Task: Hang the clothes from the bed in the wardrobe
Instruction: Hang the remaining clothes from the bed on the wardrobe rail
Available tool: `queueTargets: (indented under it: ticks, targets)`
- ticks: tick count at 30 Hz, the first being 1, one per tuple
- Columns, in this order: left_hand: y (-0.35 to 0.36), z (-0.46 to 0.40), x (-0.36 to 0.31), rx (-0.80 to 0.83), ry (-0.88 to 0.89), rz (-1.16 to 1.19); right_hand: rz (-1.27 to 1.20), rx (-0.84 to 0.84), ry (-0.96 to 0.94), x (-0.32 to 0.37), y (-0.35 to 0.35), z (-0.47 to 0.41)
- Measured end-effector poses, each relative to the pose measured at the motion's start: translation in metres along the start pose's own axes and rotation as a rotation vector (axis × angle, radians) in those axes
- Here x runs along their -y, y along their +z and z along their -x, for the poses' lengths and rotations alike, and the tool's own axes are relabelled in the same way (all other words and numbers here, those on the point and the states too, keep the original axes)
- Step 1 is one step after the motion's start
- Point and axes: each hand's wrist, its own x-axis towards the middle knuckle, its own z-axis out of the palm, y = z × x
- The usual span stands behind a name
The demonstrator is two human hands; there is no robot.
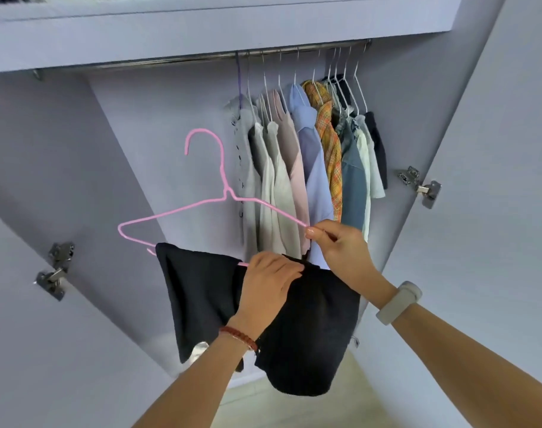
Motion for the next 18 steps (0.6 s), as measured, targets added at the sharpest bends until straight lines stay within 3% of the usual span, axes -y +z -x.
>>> queueTargets:
  ticks: [7,10,12,13,18]
  targets:
    - [-0.019,0.018,0.02,-0.101,-0.024,-0.021,-0.113,0.146,0.203,-0.019,0.025,-0.026]
    - [-0.039,0.031,0.042,0.142,-0.095,-0.141,-0.177,0.201,0.176,-0.003,0.052,-0.039]
    - [-0.047,0.038,0.061,0.344,-0.268,-0.248,-0.196,0.236,0.173,0.007,0.073,-0.045]
    - [-0.05,0.043,0.07,0.37,-0.36,-0.264,-0.204,0.241,0.205,0.009,0.082,-0.047]
    - [-0.081,0.037,0.102,0.034,-0.503,-0.337,-0.303,0.183,0.381,0.02,0.111,-0.073]
